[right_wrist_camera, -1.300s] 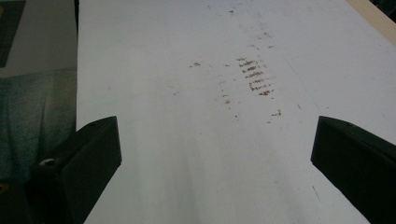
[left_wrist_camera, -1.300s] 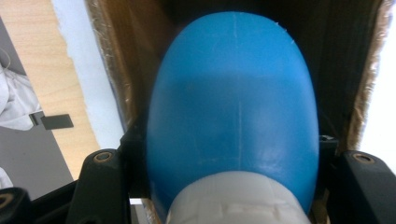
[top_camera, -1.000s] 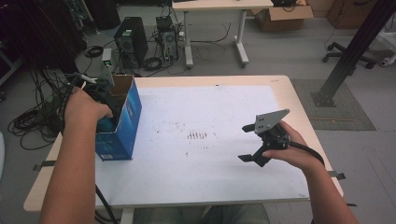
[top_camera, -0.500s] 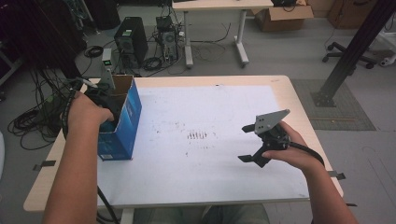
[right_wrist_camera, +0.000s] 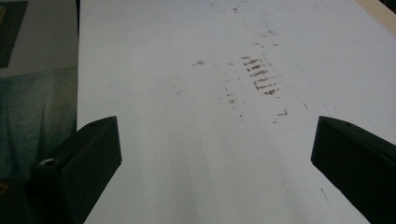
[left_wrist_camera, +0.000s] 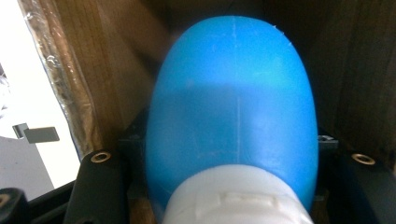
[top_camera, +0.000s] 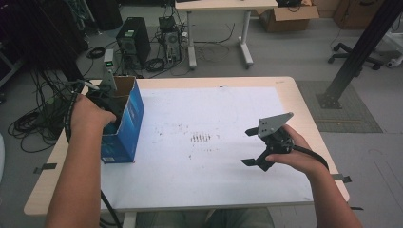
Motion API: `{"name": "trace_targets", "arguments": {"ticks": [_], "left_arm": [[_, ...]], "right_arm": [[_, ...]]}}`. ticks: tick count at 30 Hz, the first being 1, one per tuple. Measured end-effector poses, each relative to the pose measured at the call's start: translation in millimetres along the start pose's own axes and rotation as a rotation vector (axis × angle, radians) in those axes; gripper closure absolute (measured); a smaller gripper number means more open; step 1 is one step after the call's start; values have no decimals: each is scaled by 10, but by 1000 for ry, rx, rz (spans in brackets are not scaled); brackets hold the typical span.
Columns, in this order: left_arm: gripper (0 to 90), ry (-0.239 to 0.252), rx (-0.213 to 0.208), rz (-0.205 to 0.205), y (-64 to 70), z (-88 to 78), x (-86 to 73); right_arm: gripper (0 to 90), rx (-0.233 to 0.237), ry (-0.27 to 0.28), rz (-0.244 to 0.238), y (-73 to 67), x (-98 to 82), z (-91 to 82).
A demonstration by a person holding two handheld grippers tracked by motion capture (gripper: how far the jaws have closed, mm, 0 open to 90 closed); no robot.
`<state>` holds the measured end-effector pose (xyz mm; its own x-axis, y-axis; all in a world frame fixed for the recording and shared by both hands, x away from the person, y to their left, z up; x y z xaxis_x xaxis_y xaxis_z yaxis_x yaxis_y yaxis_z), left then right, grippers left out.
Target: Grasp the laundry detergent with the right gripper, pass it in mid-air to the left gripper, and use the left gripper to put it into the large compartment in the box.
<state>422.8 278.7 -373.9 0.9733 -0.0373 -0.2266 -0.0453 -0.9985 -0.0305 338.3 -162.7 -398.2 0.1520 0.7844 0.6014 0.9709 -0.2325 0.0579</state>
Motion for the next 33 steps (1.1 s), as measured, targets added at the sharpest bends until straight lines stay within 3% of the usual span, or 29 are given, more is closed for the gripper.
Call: {"name": "trace_targets", "arguments": {"ticks": [19, 25, 33], "left_arm": [[324, 24, 0, 8, 14, -131, -39], [313, 32, 16, 6, 19, -209, -68], [237, 59, 31, -11, 0, -346, -129]], "right_arm": [[18, 4, 1, -4, -19, -12, 18], [18, 3, 9, -5, -24, -1, 11], [18, 3, 11, -11, -33, 7, -1]]}}
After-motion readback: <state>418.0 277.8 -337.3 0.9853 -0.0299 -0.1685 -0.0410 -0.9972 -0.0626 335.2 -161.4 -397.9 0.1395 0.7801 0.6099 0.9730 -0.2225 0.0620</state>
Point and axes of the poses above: each handheld gripper's, and its own axes: z roughly forward along the jaws, x roughly out of its top, y roughly to its right, the point moved 7 cm from there along z, roughly forward along the jaws, and after that the axes turned 11 degrees about -y, right-handed, at the moved point
